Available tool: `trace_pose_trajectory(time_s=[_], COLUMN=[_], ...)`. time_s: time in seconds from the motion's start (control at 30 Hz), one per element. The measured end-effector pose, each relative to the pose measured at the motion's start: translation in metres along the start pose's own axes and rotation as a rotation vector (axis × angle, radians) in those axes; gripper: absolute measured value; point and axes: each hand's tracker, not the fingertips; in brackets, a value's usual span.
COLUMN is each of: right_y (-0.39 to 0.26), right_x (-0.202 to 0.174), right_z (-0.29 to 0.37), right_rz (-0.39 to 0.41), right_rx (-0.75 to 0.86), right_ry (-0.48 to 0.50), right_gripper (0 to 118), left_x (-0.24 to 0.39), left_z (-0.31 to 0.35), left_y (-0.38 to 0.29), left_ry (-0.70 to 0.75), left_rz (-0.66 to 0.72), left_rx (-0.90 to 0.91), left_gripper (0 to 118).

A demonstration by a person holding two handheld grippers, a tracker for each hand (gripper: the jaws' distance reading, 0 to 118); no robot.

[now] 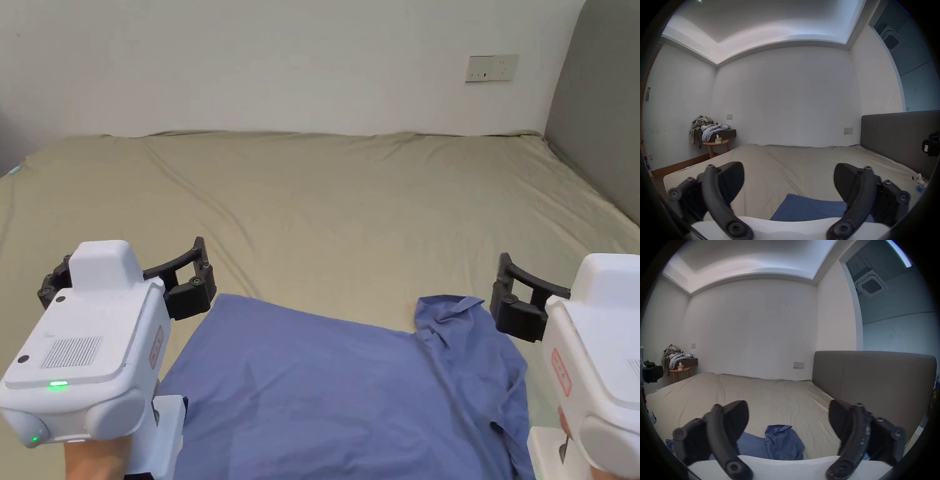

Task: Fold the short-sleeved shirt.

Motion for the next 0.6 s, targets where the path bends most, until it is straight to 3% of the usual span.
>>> trace_pose_trajectory(time_s=[0.07, 0.17, 0.2, 0.4, 0.6], right_y=[0.000, -0.002, -0.001, -0.002, -0.004], right_x=[-0.002, -0.005, -0.006, -0.004, -0.004], right_z=[-0.001, -0.006, -0.005, -0.019, -0.053], right_rz=[0.009, 0.039, 0.039, 0.052, 0.077], right_rx=[0.009, 0.011, 0.013, 0.020, 0.009], right_ry=[-0.003, -0.010, -0.003, -0.006, -0.009], right_gripper=[85, 19, 2, 1, 1], left_x=[0.003, 0.009, 0.011, 0.020, 0.021], left_z=[0.001, -0.007, -0.009, -0.044, -0.150], left_y=[-0.001, -0.006, -0.010, -0.026, -0.049], left_ry=[-0.025, -0.090, -0.092, -0.126, -0.186], left_rz=[0.013, 0.026, 0.019, 0.011, -0.026], left_rx=[0.017, -0.044, -0.064, -0.164, -0.422], left_gripper=[97, 7, 0, 0, 0])
